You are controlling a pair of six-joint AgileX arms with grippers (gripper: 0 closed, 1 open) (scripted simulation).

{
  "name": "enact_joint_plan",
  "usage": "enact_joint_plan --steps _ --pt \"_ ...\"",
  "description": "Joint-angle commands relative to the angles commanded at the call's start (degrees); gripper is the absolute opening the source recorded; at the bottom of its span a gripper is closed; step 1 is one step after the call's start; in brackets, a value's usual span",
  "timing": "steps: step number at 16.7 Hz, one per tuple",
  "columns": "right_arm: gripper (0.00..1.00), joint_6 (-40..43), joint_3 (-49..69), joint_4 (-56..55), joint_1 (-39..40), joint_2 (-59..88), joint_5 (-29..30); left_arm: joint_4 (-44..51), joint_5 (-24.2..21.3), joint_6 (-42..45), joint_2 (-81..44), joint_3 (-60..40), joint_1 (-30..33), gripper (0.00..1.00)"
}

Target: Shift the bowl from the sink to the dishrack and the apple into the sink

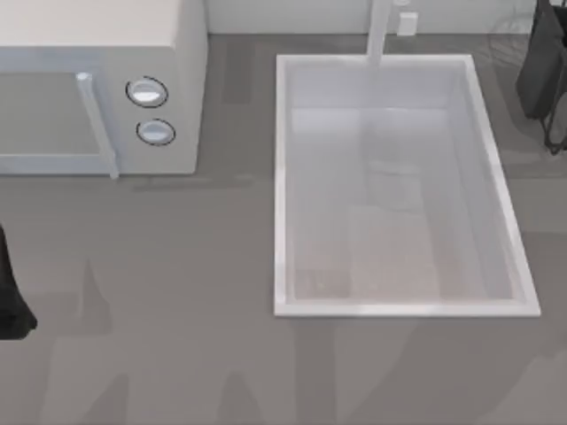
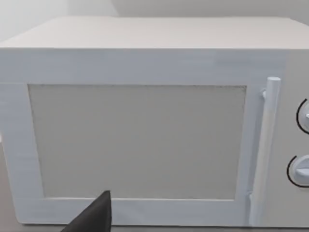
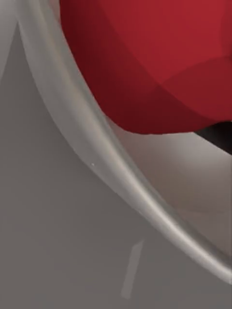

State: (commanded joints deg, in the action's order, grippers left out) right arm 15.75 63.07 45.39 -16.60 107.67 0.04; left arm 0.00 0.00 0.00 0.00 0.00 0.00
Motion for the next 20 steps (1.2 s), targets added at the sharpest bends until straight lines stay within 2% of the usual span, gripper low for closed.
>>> enact_joint_plan --steps 11,20 --pt "0.02 0.0 0.0 0.0 0.0 0.0 0.0 0.0 0.0 0.0 0.0 0.0 0.0 1.0" --pt "0.0 0.0 0.4 0.1 -0.1 -0.5 0.1 0.0 0.0 0.0 0.0 0.0 0.0 1.0"
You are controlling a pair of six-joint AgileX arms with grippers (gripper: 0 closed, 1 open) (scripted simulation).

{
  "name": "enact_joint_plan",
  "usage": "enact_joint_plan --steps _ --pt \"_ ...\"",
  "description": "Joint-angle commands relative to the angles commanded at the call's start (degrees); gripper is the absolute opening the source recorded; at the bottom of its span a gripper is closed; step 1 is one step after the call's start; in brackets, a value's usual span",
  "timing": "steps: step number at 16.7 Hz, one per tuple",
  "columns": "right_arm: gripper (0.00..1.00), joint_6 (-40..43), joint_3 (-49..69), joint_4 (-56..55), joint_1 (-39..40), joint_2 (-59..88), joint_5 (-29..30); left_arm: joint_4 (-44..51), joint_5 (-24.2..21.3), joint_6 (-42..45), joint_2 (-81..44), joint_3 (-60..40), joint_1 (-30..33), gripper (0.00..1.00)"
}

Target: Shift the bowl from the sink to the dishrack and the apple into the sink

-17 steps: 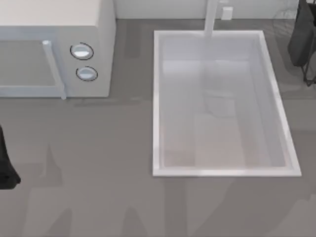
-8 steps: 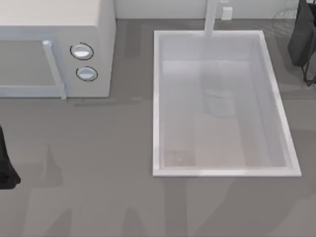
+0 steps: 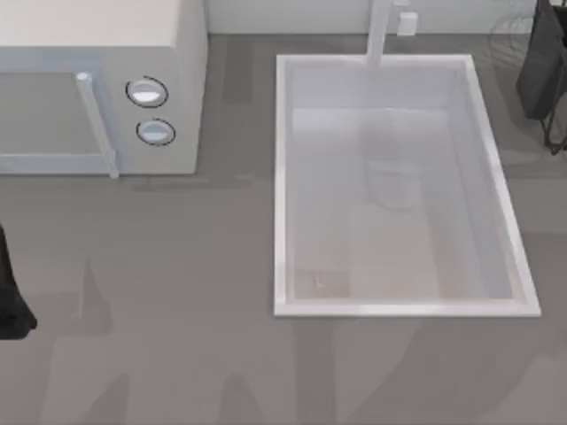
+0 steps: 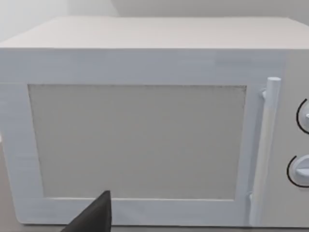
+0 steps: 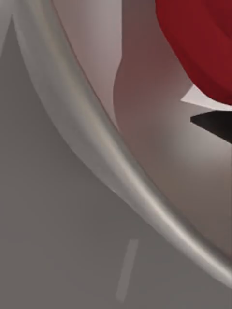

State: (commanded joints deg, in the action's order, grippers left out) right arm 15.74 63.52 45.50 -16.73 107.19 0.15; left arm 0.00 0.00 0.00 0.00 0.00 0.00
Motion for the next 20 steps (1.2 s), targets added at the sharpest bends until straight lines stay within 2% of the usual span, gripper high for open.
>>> enact_joint_plan --steps 3,12,20 --pt "0.0 0.1 1.9 2.3 0.0 -0.6 0.1 0.0 0.0 0.0 0.0 0.0 0.0 1.0" --pt "0.0 0.3 14.9 21.9 -0.2 -6.9 0.0 0.0 0.0 0.0 0.0 0.0 0.0 1.0" --pt "0.0 -0.1 14.0 18.7 1.6 -7.1 1.1 0.0 0.0 0.0 0.0 0.0 0.0 1.0"
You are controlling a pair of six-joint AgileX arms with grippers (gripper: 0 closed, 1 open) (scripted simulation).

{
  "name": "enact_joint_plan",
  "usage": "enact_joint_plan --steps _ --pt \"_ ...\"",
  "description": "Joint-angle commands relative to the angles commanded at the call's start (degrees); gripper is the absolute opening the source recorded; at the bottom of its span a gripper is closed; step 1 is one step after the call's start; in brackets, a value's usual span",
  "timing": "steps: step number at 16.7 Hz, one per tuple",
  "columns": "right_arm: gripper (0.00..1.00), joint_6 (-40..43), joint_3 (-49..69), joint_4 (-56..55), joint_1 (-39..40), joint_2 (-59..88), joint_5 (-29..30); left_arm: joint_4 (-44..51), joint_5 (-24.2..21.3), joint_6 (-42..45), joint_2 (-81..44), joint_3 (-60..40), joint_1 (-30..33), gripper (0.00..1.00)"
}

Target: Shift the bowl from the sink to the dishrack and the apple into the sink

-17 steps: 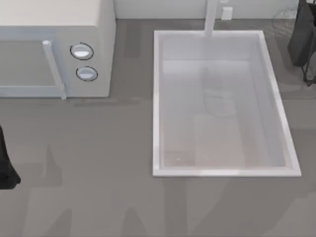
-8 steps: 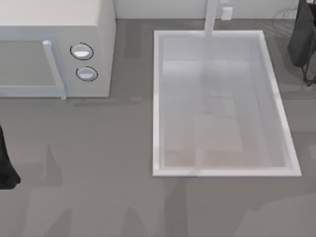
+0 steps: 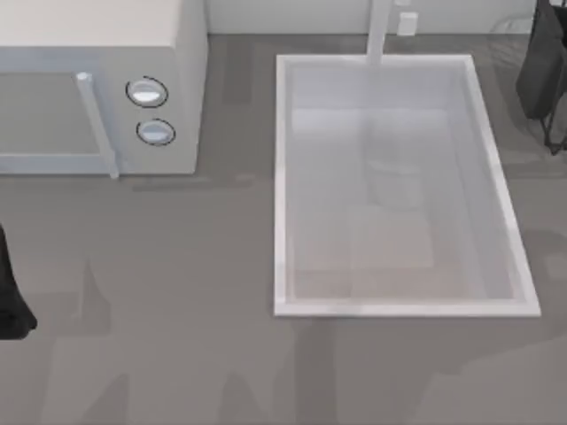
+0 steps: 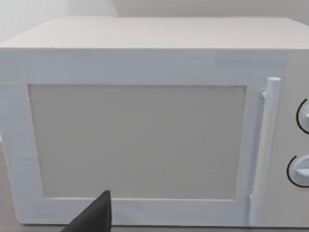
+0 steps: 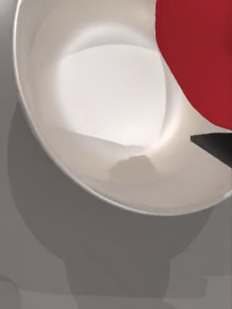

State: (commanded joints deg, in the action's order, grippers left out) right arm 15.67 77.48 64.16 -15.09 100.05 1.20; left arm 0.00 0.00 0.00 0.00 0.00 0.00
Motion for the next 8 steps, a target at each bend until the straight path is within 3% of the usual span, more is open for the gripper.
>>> enact_joint_plan --steps 8 --pt "0.0 -3.9 -10.0 -29.1 14.0 -2.6 9.9 0.0 0.0 0.0 0.0 0.0 0.0 1.0"
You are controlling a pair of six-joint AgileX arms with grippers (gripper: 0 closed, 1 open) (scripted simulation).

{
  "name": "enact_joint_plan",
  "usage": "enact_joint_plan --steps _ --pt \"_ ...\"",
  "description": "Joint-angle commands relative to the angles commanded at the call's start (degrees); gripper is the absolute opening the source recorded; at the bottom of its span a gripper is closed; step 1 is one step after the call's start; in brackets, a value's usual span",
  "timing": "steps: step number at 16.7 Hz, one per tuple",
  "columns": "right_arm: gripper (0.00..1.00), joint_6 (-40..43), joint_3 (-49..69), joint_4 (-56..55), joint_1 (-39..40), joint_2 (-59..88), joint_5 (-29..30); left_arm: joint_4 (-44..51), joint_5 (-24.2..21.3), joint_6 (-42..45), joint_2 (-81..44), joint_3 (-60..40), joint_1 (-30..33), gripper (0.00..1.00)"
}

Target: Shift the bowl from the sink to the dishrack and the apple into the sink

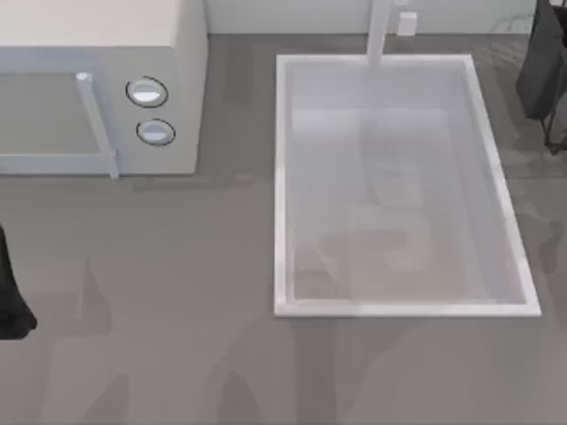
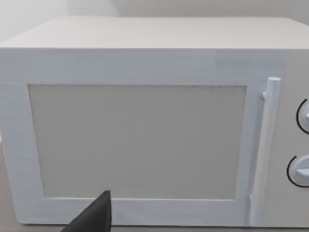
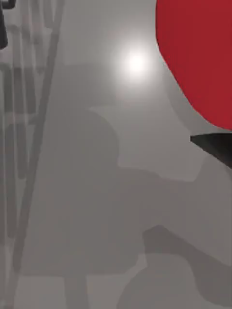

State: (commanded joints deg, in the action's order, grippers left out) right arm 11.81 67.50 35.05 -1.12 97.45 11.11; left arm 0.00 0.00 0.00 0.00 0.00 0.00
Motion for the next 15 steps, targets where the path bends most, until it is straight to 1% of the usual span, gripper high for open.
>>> enact_joint_plan --steps 10,15 --pt "0.0 -7.9 -17.2 -53.0 24.4 -4.1 17.7 0.0 0.0 0.0 0.0 0.0 0.0 1.0" --pt "0.0 -11.3 -23.7 -74.6 33.8 -5.2 24.4 0.0 0.0 0.0 0.0 0.0 0.0 1.0"
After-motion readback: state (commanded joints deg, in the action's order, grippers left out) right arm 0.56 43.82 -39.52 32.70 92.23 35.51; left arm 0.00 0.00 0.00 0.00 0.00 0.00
